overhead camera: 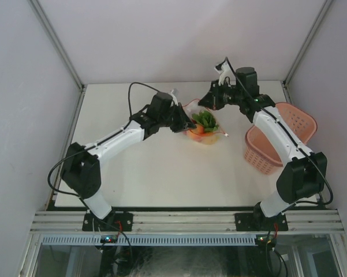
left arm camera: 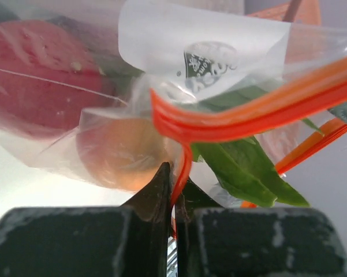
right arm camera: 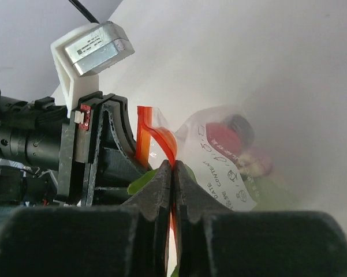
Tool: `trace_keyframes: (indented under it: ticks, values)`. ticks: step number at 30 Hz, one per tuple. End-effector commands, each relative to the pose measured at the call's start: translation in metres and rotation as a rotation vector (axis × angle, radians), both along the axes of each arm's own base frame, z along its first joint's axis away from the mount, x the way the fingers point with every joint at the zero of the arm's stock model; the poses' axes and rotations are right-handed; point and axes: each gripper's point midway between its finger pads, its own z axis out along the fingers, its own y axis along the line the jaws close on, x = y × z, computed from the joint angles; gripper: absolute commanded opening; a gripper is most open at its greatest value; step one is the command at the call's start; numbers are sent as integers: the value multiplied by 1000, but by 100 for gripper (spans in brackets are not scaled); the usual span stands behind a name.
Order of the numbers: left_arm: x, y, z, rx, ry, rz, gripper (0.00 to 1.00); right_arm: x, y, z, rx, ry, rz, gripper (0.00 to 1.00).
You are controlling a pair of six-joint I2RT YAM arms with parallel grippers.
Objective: Open the zip-top bag and remove the fake food
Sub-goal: Open the zipper of the food storage bag at the center of the board.
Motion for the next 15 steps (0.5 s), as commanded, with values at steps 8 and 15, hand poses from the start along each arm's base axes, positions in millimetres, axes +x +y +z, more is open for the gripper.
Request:
trace_keyframes:
  ticks: [8, 15]
  values:
    - [0, 13, -41, 0, 80, -86, 7, -30, 17, -8, 14, -11, 66, 0]
    - [-20, 92, -93, 141, 140, 101, 32, -35, 69, -71, 30, 161, 184, 0]
